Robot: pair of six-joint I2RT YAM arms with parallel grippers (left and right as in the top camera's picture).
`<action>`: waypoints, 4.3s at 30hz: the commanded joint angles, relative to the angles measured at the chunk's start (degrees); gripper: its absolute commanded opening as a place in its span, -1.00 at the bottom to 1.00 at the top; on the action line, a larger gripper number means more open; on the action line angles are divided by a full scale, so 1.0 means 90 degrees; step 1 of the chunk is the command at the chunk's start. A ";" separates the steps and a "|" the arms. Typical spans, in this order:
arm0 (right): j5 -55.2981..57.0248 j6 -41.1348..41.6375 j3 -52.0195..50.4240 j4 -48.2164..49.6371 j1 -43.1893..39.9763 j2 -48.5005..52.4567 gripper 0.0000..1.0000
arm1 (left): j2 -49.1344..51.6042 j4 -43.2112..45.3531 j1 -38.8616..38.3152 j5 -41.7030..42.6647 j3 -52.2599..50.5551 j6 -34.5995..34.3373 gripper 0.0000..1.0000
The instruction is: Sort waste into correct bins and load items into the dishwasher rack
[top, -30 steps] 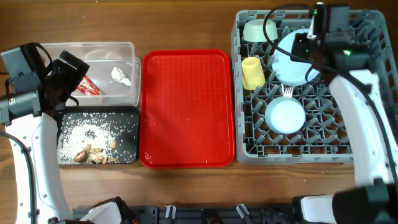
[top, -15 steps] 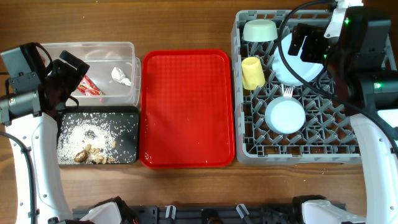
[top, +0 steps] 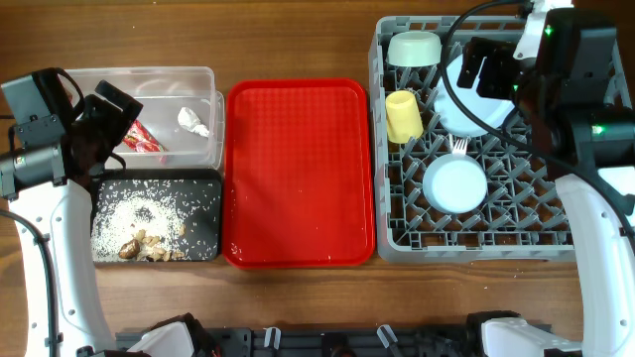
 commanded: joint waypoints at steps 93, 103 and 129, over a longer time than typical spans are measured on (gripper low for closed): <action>-0.1700 -0.1661 -0.9615 0.5093 0.0087 -0.8646 1.00 | -0.3529 -0.2089 -0.1217 0.0100 -0.1214 0.0121 1.00; -0.1700 -0.1661 -0.9615 0.5093 0.0087 -0.8646 0.99 | -0.7123 0.1940 -0.1377 0.0583 -0.4957 0.0073 1.00; -0.1700 -0.1661 -0.9615 0.5093 0.0087 -0.8646 0.99 | -0.8565 0.5889 -0.1824 0.0049 -0.7730 0.0131 1.00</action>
